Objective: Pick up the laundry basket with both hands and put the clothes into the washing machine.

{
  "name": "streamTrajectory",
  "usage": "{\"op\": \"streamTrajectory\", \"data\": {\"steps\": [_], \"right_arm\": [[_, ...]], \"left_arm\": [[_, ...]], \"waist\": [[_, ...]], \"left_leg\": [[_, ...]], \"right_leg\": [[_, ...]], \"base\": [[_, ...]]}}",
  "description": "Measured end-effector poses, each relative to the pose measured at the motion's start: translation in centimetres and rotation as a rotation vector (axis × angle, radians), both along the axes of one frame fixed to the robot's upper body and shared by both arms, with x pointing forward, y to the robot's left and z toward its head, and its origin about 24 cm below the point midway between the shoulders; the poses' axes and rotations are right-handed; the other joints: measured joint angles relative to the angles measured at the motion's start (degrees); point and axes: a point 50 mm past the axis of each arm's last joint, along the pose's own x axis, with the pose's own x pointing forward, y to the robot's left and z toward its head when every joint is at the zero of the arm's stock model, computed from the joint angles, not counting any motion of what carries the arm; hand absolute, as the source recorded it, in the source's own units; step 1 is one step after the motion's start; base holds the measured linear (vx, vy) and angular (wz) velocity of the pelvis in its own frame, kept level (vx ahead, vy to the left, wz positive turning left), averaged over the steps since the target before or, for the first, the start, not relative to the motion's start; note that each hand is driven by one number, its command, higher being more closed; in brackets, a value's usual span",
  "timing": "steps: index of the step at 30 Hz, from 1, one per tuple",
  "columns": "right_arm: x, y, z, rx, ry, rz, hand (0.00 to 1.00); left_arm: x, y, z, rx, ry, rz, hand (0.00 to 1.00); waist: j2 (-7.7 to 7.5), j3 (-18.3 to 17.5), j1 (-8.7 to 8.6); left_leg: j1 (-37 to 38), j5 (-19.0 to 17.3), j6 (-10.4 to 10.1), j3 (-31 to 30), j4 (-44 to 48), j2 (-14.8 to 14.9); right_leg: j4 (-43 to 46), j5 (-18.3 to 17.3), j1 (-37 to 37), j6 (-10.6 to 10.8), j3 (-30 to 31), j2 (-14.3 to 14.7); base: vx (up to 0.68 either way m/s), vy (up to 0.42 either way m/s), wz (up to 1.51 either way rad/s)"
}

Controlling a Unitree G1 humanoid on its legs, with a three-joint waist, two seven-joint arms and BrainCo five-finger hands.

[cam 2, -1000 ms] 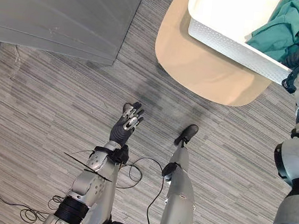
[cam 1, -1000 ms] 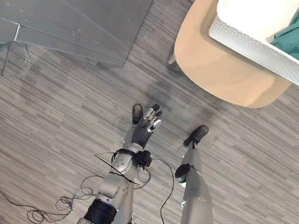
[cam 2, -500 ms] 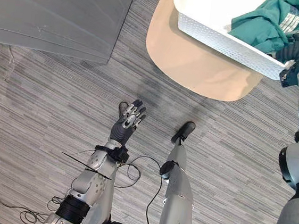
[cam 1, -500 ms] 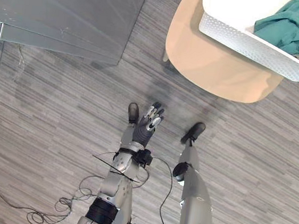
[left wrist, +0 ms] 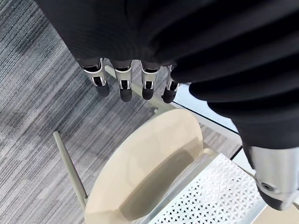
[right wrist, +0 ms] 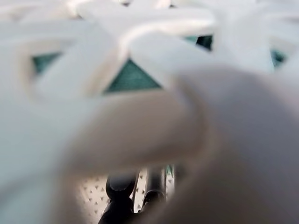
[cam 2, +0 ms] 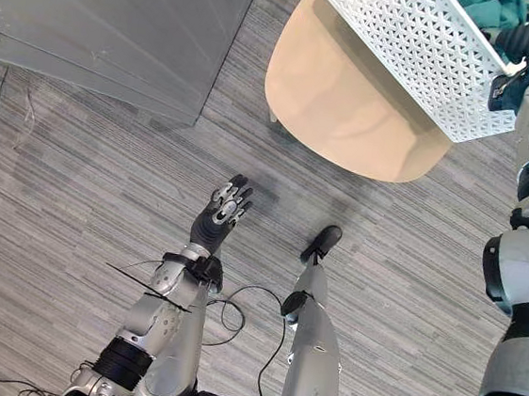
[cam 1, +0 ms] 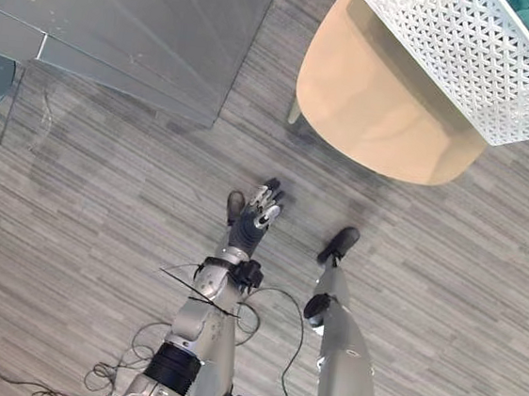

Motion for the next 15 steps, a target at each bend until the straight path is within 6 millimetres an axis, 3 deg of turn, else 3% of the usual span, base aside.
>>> {"op": "streamTrajectory", "data": {"steps": [8,15], "right_arm": [[-1.4,1.3,4.1,0.048,-0.228,0.113,1.0],[-1.3,2.0,4.2,-0.02,-0.213,0.135,1.0]], "left_arm": [[-0.3,1.8,1.4,0.058,-0.086,0.035,0.0],[-0.3,2.7,1.8,0.088,-0.116,0.049,0.0]], "waist": [[-0.11,0.1,-0.61],[-1.52,0.3,-0.37]], "left_leg": [[2.4,-1.0,-0.4,-0.3,2.6,1.0],[-0.4,-1.5,-0.8,-0.6,4.3,1.8]], "right_leg": [[0.0,0.1,3.5,-0.1,0.1,0.8],[0.0,-1.0,1.7,-0.9,0.2,1.4]], "base": [[-0.03,0.066,-0.02],[-0.05,0.045,0.0]]}}
